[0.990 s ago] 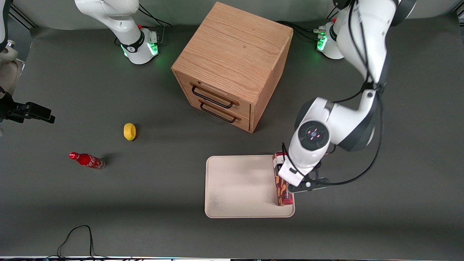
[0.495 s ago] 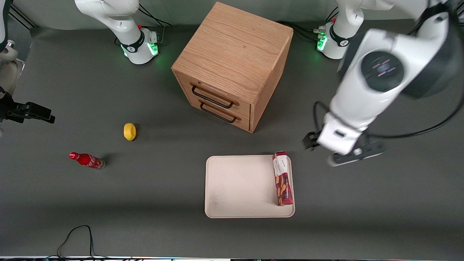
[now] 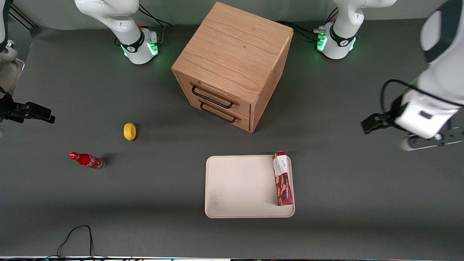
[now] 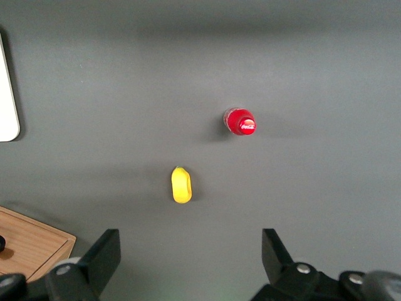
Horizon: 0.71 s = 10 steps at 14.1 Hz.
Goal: Place red cookie box on tray
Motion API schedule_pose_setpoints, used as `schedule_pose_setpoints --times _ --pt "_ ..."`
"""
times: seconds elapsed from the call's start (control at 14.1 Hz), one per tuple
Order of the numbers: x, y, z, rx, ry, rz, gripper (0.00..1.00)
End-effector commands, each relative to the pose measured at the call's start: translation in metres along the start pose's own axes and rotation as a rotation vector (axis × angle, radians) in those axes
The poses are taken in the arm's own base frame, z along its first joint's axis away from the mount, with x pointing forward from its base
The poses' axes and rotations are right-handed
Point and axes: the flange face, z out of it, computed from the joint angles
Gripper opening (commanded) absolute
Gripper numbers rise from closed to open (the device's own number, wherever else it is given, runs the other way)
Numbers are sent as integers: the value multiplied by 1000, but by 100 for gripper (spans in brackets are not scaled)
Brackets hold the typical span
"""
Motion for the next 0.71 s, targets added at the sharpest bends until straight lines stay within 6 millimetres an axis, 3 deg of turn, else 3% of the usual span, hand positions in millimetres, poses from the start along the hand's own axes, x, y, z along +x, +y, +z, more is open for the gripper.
schedule_pose_setpoints --times 0.0,0.21,0.64 --pt "-19 -38 -4 -12 -3 54 100" --pt "-18 -70 -3 -15 3 77 100" --pt "-25 -72 -8 -22 53 77 100"
